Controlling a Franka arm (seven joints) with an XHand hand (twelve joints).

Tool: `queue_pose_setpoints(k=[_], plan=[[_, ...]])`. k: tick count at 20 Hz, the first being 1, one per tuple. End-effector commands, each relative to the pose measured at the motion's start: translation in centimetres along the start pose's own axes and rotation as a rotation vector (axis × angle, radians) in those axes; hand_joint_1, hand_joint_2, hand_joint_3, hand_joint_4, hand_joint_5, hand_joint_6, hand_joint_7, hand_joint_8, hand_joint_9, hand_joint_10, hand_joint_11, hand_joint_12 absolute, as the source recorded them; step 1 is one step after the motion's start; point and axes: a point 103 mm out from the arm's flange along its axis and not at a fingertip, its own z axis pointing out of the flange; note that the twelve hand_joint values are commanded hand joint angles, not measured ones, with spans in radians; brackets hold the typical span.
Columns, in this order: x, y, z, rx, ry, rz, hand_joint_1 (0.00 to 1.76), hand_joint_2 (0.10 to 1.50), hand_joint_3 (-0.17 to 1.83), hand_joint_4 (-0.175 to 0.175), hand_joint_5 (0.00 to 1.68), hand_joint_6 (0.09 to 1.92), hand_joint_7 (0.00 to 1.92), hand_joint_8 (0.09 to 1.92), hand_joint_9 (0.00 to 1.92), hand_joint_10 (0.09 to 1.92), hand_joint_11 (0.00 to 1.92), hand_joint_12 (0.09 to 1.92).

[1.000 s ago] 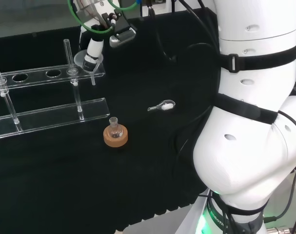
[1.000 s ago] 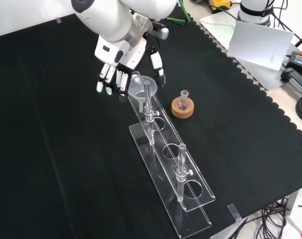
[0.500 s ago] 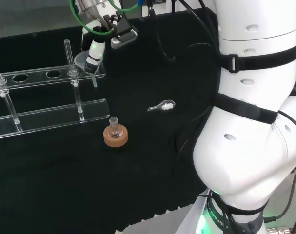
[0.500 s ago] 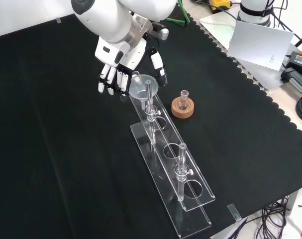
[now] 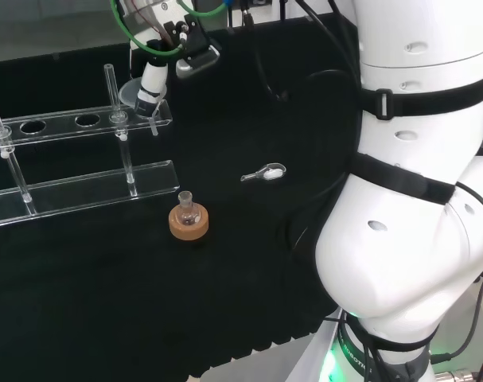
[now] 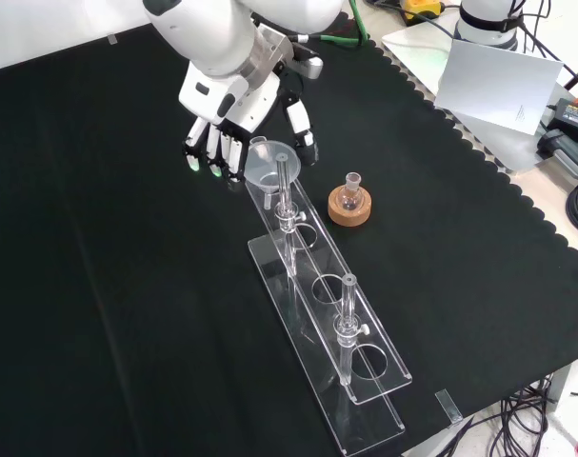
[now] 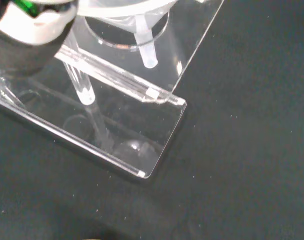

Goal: Pick up the funnel from the transparent funnel stand.

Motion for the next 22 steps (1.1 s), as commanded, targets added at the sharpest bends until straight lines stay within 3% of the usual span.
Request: queue_pose_setpoints(k=[1,4,10,22], plan=[[-0.6,-0.3,-0.6,-0.015,0.003,0.010,0.89,0.57,0.43,0.062,0.82,0.18,1.04,0.51,0.71,0.41,0.00,0.99],[-1.4,-0.7,-1.1,-0.018,0.032,0.029,0.90,0.54,0.50,0.072,0.82,0.32,1.07,0.53,0.77,0.36,0.00,1.05],[-1.4,-1.6,-2.8,-0.041,0.018,0.013,0.91,0.52,0.55,0.081,0.79,0.46,1.08,0.55,0.78,0.34,0.00,1.08],[-1.7,-4.7,-6.0,-0.063,-0.017,-0.014,0.92,0.52,0.57,0.084,0.80,0.50,1.08,0.56,0.78,0.33,0.00,1.09]])
